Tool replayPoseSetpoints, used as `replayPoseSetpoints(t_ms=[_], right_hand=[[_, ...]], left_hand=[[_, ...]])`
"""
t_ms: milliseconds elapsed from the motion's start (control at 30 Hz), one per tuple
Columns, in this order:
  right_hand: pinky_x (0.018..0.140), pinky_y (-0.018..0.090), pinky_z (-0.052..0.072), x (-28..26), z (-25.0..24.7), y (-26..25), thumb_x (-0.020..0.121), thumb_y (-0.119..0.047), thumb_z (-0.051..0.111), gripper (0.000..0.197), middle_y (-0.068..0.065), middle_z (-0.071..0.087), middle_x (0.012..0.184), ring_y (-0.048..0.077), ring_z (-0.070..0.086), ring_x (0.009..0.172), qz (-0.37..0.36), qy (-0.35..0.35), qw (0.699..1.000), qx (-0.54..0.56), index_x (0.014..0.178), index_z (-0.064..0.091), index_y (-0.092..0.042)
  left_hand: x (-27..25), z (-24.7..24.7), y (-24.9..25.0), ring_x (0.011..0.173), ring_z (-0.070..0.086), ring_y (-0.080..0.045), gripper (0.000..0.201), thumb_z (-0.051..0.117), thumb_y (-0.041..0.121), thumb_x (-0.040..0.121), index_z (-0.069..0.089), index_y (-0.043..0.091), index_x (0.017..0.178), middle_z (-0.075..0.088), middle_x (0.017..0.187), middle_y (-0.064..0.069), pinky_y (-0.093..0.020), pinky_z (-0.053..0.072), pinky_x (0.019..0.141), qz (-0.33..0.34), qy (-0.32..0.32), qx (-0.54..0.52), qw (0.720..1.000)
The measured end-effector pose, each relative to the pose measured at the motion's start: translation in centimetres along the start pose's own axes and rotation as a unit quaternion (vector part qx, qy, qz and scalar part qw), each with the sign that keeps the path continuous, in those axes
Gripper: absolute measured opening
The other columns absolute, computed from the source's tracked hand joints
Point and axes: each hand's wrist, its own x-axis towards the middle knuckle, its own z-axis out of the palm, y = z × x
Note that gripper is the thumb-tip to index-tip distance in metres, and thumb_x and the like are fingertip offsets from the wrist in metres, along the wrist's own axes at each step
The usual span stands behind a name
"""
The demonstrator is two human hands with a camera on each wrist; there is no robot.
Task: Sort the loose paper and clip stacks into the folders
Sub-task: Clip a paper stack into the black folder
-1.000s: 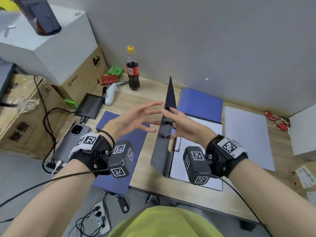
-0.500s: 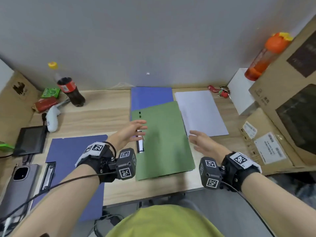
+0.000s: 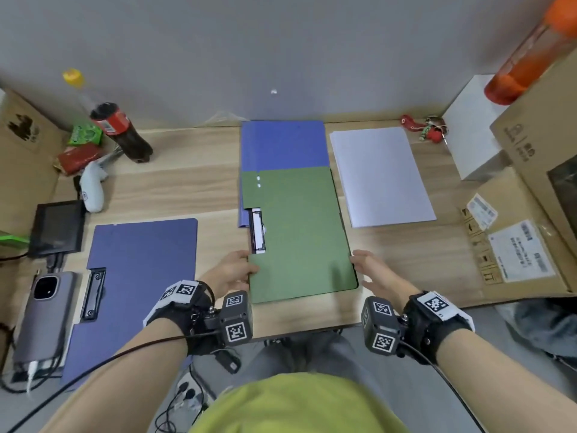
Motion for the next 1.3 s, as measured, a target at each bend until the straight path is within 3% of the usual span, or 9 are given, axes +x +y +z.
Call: replayPoseSetpoints(t_ms=[200,267,333,467,600,800,933,1033,1300], right_hand=[[0.096,0.035,0.033,0.6,0.2,-1.1,0.097,-0.015,0.046,0.028,0.007,0.049,0.139,0.023,0.046,0.124,0.022,-0.003,1.000,0.006,0.124,0.048,-0.019],[0.095,0.037,0.039,0.5,0.6,-1.8,0.096,-0.007,0.041,0.039,0.011,0.057,0.123,0.034,0.048,0.125,0.013,0.007,1.000,0.000,0.134,0.045,-0.004],[0.083,0.038,0.050,0.6,1.1,-2.6,0.094,0.000,0.038,0.044,0.011,0.058,0.109,0.030,0.057,0.103,0.011,-0.004,1.000,0.014,0.138,0.040,-0.006],[0.061,0.036,0.058,1.8,1.6,-3.5,0.090,0.000,0.044,0.039,0.010,0.045,0.137,0.028,0.048,0.122,0.007,-0.031,0.997,0.075,0.126,0.045,-0.016],[0.085,0.042,0.053,1.9,2.4,-5.9,0.094,-0.002,0.046,0.037,0.005,0.030,0.146,0.030,0.028,0.138,-0.018,-0.020,0.993,0.113,0.129,0.042,-0.014],[0.112,0.043,0.034,3.2,3.4,-9.2,0.095,-0.002,0.044,0.054,0.003,0.026,0.154,0.021,0.024,0.142,-0.062,0.014,0.996,0.065,0.147,0.029,-0.011],[0.118,0.041,0.024,4.7,3.5,-10.1,0.095,-0.006,0.044,0.060,-0.002,0.024,0.156,0.018,0.022,0.144,-0.065,0.010,0.998,0.024,0.150,0.023,-0.014],[0.119,0.040,0.018,5.3,3.6,-10.4,0.095,-0.011,0.043,0.059,-0.001,0.024,0.157,0.018,0.020,0.145,-0.055,-0.001,0.998,-0.016,0.150,0.024,-0.018],[0.119,0.040,0.010,6.3,4.7,-11.0,0.099,-0.016,0.037,0.051,-0.002,0.013,0.160,0.019,0.010,0.148,-0.057,-0.054,0.995,-0.061,0.148,0.030,-0.024]], left_hand=[[0.4,-1.6,1.0,0.082,0.065,-0.020,0.035,0.043,-0.007,0.097,0.047,0.005,0.129,0.064,0.100,-0.006,-0.028,0.060,0.059,0.045,0.005,-0.085,0.995],[0.3,-2.2,1.9,0.075,0.069,-0.016,0.029,0.043,-0.006,0.097,0.050,0.007,0.123,0.064,0.097,-0.006,-0.024,0.059,0.058,0.057,0.002,-0.092,0.994],[0.5,-2.7,2.8,0.061,0.071,-0.008,0.024,0.045,-0.004,0.097,0.053,0.007,0.117,0.065,0.094,-0.007,-0.021,0.058,0.055,0.068,0.007,-0.104,0.992],[1.4,-3.3,4.8,0.059,0.070,-0.011,0.013,0.051,-0.002,0.095,0.054,0.005,0.106,0.064,0.089,-0.009,-0.018,0.053,0.046,0.078,0.069,-0.142,0.984],[2.9,-3.5,6.4,0.074,0.062,-0.014,0.028,0.053,0.002,0.095,0.046,0.009,0.122,0.064,0.095,-0.009,-0.019,0.054,0.047,0.080,0.124,-0.146,0.978],[4.3,-3.7,8.0,0.083,0.063,-0.012,0.035,0.046,0.000,0.094,0.054,0.006,0.127,0.067,0.102,-0.004,-0.024,0.053,0.076,0.099,0.124,-0.135,0.978],[4.7,-3.6,8.7,0.120,0.053,-0.020,0.051,0.053,0.010,0.091,0.039,0.009,0.140,0.052,0.138,-0.007,-0.034,0.041,0.104,0.087,0.146,-0.131,0.977],[4.9,-3.1,8.9,0.120,0.045,-0.014,0.051,0.051,0.010,0.093,0.036,0.012,0.143,0.048,0.136,0.001,-0.028,0.033,0.098,0.082,0.143,-0.118,0.979],[4.9,-1.8,8.5,0.136,0.039,-0.017,0.062,0.049,0.010,0.093,0.028,0.022,0.150,0.038,0.150,0.003,-0.031,0.031,0.112,0.087,0.114,-0.061,0.988]])
